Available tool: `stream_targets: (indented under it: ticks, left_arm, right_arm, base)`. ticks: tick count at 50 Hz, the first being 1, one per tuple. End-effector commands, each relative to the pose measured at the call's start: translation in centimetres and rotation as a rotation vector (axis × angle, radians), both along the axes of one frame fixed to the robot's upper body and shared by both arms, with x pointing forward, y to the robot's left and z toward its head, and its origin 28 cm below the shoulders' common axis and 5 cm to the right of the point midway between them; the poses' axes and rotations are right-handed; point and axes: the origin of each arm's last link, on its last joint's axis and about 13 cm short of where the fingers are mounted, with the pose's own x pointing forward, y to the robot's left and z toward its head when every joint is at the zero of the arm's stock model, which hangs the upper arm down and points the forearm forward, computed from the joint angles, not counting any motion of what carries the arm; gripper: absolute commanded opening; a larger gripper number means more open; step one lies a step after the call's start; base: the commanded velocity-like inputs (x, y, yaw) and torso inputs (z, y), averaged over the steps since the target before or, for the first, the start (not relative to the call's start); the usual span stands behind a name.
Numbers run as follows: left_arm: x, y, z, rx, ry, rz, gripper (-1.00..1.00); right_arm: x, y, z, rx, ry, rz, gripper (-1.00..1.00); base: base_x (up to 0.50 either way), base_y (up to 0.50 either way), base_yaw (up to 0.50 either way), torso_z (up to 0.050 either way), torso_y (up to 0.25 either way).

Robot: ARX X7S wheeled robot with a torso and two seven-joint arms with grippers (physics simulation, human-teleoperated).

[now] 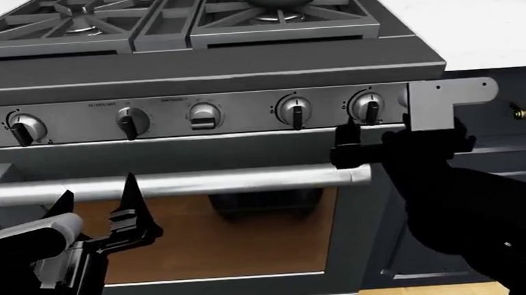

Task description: Frozen meat rests on a plate on the counter. Retrieve the meat and place it in a pot on a burner. Then turn the burner on.

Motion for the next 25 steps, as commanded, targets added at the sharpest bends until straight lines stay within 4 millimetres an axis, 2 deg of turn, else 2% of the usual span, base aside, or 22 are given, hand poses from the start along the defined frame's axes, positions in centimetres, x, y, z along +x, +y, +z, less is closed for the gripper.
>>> stream_targets:
  ticks: [1, 25]
  left_arm:
    - [0.1, 0.1, -0.2, -0.006, 0.007, 0.004, 1.0]
    - [0.5, 0.2, -0.6, -0.014, 0.026, 0.008, 1.0]
  right_arm:
    - [0.8, 0.1, -0.3, 0.002, 0.007, -0.009, 1.0]
    - [2.4, -0.1, -0.8, -0.004, 0.006, -0.032, 1.0]
  base:
    - [0.0, 0.0, 0.0, 0.0, 0.0]
    - [0.0, 0.0, 0.0, 0.0, 0.0]
